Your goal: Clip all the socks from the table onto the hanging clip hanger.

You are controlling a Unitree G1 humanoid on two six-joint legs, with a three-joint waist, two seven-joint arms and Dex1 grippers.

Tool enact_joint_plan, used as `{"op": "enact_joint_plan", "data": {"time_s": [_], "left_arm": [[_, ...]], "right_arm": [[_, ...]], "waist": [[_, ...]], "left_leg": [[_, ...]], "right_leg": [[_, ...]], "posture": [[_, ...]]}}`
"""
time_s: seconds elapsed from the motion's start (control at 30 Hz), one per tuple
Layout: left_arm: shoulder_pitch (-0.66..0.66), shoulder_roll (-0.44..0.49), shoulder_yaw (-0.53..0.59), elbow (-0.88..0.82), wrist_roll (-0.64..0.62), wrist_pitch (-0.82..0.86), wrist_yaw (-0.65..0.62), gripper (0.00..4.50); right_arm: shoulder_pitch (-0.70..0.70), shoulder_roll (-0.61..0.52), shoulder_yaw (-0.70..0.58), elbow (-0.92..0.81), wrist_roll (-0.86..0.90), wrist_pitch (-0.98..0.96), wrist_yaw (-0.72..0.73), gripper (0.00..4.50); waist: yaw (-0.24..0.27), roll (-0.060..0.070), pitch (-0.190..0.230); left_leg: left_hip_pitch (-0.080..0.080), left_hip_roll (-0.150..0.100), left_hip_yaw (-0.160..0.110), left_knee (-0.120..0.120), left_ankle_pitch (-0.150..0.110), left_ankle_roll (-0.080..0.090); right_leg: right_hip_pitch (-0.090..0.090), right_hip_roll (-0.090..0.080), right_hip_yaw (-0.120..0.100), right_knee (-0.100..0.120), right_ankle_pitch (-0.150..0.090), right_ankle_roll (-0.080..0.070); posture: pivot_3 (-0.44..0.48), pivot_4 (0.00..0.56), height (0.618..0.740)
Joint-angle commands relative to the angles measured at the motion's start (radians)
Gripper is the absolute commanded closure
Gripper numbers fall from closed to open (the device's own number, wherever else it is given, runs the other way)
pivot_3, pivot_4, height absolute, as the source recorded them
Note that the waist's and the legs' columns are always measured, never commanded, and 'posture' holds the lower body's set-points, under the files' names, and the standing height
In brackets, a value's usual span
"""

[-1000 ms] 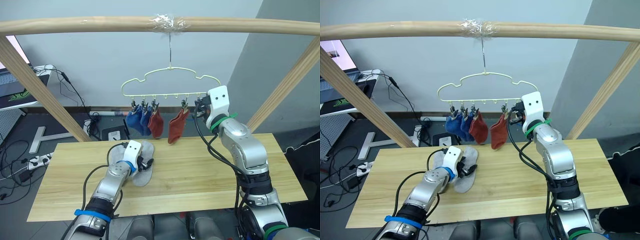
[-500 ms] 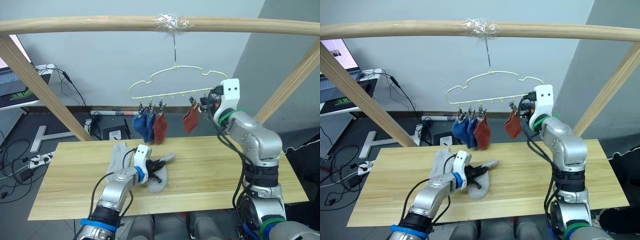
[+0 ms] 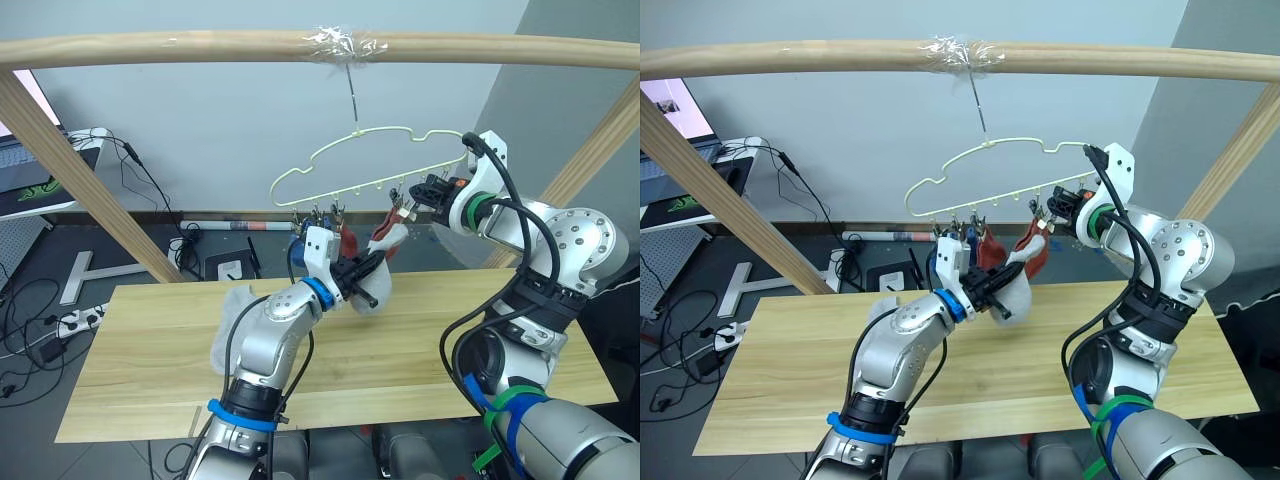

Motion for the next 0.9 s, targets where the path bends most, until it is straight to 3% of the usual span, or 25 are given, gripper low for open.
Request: {"op": "enact_joint_plan", "data": {"time_s": [0.03, 0.43, 0.77, 0.87, 0.9], "left_arm": [[-0.013, -0.026, -0.027, -0.011, 0.026, -0.075, 0.031, 4.49], [-0.037, -0.039, -0.045, 0.036, 0.073, -0.172, 0.072, 4.49], [-0.049, -0.041, -0.058, 0.047, 0.087, -0.179, 0.073, 4.5], [-0.048, -0.053, -0.056, 0.044, 0.064, -0.147, 0.072, 4.5], [-0.046, -0.062, -0.051, 0.044, 0.046, -0.128, 0.071, 4.5]], "right_arm": [[-0.012, 0.023, -0.019, -0.036, 0.013, 0.008, -0.03, 4.5], [-0.007, 0.032, -0.034, -0.042, 0.07, 0.008, -0.084, 4.5], [-0.022, 0.022, -0.077, -0.052, 0.164, 0.008, -0.102, 1.06], [0.012, -0.02, -0.035, -0.111, 0.225, 0.008, -0.082, 0.02], [0.044, -0.052, 0.002, -0.15, 0.247, 0.008, -0.062, 0.02]], "waist": [[-0.001, 0.0, 0.0], [-0.011, 0.0, 0.0], [-0.026, 0.002, 0.001], [-0.026, 0.002, 0.002], [-0.025, 0.002, 0.002]], "left_leg": [[0.0, 0.0, 0.0, 0.0, 0.0, 0.0], [0.0, 0.0, 0.0, 0.0, 0.0, 0.0], [-0.001, 0.0, 0.0, -0.001, 0.0, 0.0], [-0.001, 0.0, 0.0, -0.001, 0.0, 0.0], [-0.001, 0.0, 0.0, -0.001, 0.0, 0.0]], "right_leg": [[0.0, 0.0, 0.0, 0.0, 0.0, 0.0], [0.0, 0.0, 0.0, 0.0, 0.0, 0.0], [-0.001, 0.0, 0.0, 0.0, 0.0, 0.0], [-0.001, 0.0, 0.0, 0.0, 0.0, 0.0], [-0.001, 0.0, 0.0, 0.0, 0.0, 0.0]], "posture": [[0.094, 0.182, 0.74], [0.085, 0.186, 0.74], [0.089, 0.185, 0.74], [0.086, 0.179, 0.74], [0.082, 0.178, 0.74]]}}
